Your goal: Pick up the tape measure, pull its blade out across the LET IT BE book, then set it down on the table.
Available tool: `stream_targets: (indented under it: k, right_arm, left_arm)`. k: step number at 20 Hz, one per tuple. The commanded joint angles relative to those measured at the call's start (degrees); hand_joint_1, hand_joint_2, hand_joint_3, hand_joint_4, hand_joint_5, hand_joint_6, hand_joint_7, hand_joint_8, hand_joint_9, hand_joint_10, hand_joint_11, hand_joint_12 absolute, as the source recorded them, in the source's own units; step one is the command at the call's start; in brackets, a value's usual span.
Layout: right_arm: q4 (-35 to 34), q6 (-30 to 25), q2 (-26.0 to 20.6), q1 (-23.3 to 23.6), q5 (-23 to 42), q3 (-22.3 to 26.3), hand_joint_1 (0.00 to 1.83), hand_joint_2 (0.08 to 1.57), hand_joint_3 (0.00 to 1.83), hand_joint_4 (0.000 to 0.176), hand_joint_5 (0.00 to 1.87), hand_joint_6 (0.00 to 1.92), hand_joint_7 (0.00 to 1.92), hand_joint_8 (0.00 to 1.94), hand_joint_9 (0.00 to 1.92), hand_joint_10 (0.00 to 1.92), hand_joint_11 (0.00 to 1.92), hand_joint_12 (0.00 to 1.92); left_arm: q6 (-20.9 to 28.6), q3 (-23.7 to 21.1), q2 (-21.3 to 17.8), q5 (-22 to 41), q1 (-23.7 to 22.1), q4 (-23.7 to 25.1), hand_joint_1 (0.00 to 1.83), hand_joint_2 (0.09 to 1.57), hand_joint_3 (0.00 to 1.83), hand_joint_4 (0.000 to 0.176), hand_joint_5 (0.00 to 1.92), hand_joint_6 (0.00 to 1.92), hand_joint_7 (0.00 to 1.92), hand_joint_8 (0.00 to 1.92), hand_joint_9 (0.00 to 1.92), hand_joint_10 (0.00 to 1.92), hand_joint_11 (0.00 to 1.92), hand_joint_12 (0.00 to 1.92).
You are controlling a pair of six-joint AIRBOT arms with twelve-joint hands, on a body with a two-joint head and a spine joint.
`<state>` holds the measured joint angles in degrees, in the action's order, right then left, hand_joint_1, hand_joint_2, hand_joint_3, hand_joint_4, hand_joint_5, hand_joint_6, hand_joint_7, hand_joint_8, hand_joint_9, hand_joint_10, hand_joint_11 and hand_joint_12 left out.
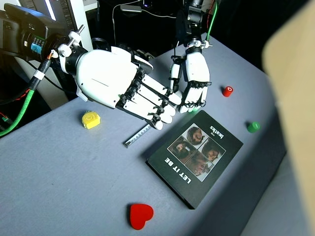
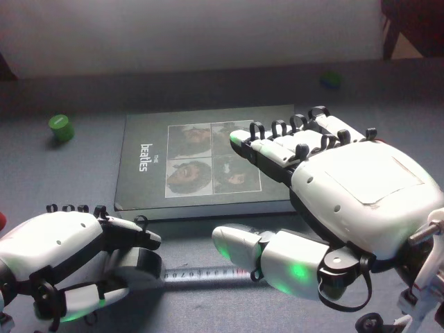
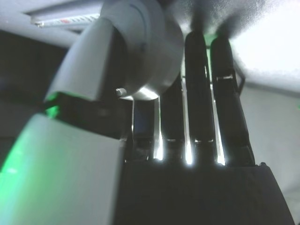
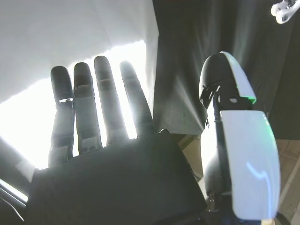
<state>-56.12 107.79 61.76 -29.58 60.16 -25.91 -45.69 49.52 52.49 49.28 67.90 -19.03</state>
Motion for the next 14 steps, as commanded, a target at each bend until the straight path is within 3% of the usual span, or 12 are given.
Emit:
stream_targets:
  k: [1, 2, 3, 10, 14]
  right_arm:
    - [4.59, -0.64, 0.01, 0.62, 3.89, 0.29, 0.12, 1.13, 0.00, 0.029, 0.21, 0.00, 0.28, 0.00, 0.25, 0.00, 0.00, 0.92]
    - [4.60, -0.64, 0.01, 0.62, 3.89, 0.29, 0.12, 1.13, 0.00, 0.029, 0.21, 0.00, 0.28, 0.00, 0.25, 0.00, 0.00, 0.92]
    - [4.60, -0.64, 0.01, 0.62, 3.89, 0.29, 0.12, 1.13, 0.00, 0.026, 0.20, 0.00, 0.28, 0.00, 0.25, 0.00, 0.00, 0.90]
    - [5.25, -0.79, 0.04, 0.63, 3.88, 0.28, 0.12, 1.13, 0.00, 0.021, 0.22, 0.00, 0.31, 0.01, 0.28, 0.01, 0.00, 0.98]
    - [5.96, -0.77, 0.23, 3.20, 3.90, 0.17, 0.12, 1.14, 0.00, 0.013, 0.24, 0.01, 0.32, 0.01, 0.29, 0.01, 0.00, 0.95]
  left_arm:
    - [-0.02, 0.24, 0.43, 4.96, 0.00, 0.58, 1.37, 1.04, 0.00, 0.000, 1.03, 0.53, 1.33, 0.01, 1.14, 0.63, 0.76, 0.79]
    - [-0.02, 0.20, 0.49, 4.96, -0.06, 0.58, 1.38, 1.11, 0.00, 0.000, 0.94, 0.89, 1.07, 0.70, 1.00, 1.06, 0.79, 0.95]
    - [-0.21, 0.12, 0.51, 4.92, -0.20, 0.58, 1.37, 1.12, 0.00, 0.000, 0.92, 0.97, 0.96, 0.90, 0.95, 1.19, 0.82, 1.05]
    - [-0.39, -1.37, -1.24, 4.64, -4.44, 0.49, 1.38, 1.11, 0.00, 0.000, 0.95, 0.94, 0.95, 0.92, 0.99, 1.18, 0.88, 1.08]
    - [-0.43, -2.33, -4.77, -3.77, -12.65, 0.11, 1.38, 1.11, 0.00, 0.000, 0.95, 0.95, 0.95, 0.91, 0.97, 1.18, 0.86, 1.06]
